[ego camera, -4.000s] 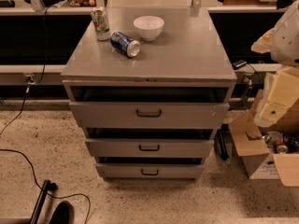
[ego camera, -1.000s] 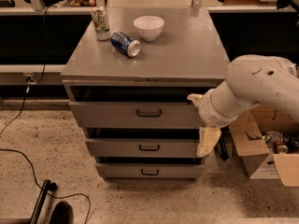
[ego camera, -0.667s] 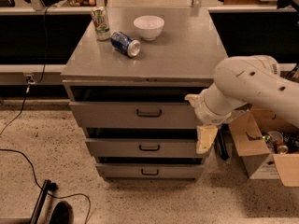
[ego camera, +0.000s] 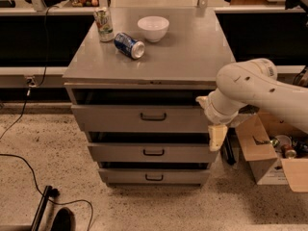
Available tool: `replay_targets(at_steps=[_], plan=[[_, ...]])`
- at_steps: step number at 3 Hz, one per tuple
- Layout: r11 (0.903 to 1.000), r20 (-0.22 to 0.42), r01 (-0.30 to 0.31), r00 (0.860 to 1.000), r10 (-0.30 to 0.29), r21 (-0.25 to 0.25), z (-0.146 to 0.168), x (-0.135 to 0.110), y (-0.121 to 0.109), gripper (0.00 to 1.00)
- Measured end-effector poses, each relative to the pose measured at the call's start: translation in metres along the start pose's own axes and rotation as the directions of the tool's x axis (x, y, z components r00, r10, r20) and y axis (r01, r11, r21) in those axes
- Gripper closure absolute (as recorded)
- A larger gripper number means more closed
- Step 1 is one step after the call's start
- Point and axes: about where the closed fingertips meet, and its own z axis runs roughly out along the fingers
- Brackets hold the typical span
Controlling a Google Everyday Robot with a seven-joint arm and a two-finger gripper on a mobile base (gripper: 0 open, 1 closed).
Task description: Open top drawer
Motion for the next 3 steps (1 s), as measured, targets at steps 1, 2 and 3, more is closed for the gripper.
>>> replay_targets(at_steps=[1, 2, 3], plan=[[0.9999, -0.024, -0.014, 1.0, 0.014, -0.005, 0.021, 0.016, -0.014, 0.0], [0.9988, -0.029, -0.05, 0.998, 0.05, -0.004, 0.039, 0.028, -0.025, 0.0], [0.9966, -0.008, -0.082, 0.997, 0.082, -0.004, 0.05, 0.029, -0.033, 0.19]])
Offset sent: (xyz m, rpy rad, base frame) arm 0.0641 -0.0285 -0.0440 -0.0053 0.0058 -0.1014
